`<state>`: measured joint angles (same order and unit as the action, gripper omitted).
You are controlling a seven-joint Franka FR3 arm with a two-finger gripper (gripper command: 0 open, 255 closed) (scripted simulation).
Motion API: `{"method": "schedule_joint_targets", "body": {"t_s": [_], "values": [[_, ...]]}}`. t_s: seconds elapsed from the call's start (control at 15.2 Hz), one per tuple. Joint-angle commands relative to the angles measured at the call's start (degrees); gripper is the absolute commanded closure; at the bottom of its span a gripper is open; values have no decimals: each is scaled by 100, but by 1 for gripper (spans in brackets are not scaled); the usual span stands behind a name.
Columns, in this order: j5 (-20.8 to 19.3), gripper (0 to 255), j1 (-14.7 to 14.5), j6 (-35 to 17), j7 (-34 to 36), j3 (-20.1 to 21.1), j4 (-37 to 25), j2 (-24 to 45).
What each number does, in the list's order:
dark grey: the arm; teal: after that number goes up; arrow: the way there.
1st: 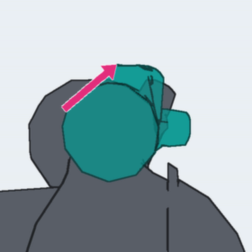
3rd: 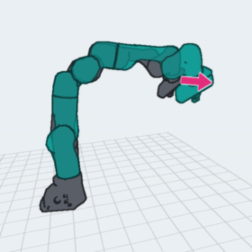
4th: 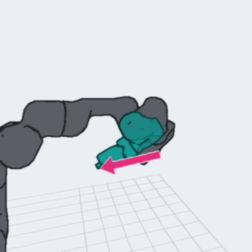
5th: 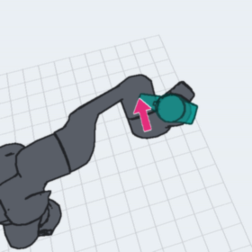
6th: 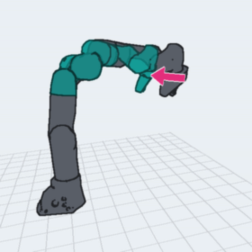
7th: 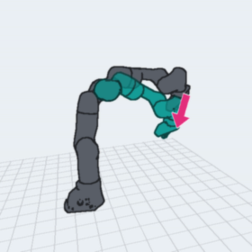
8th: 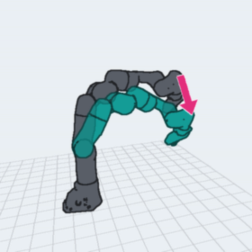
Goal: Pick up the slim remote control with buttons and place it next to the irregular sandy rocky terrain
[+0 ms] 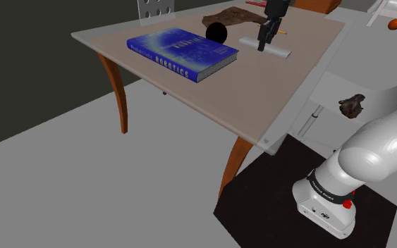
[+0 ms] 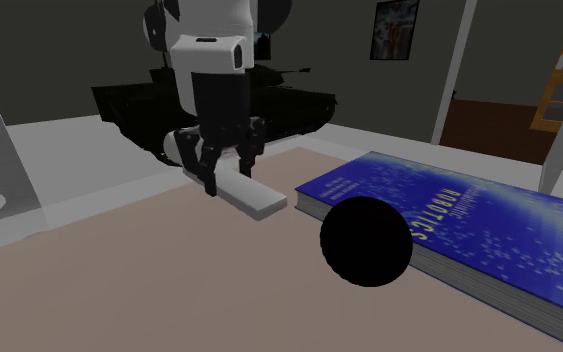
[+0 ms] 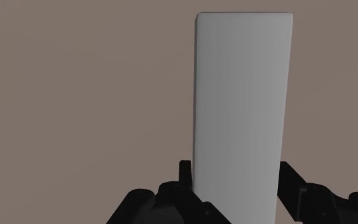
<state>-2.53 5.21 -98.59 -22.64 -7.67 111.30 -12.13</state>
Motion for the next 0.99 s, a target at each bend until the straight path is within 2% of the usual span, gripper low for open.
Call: {"method": "schedule_joint_targets", "body": {"t_s": [0.0, 0.73, 0.92], "values": [[2, 255, 0, 168, -6, 0, -173, 6], [25, 255, -8, 1019, -36, 4, -1181, 163], [37, 255, 151, 1044, -447, -242, -1564, 513]]}}
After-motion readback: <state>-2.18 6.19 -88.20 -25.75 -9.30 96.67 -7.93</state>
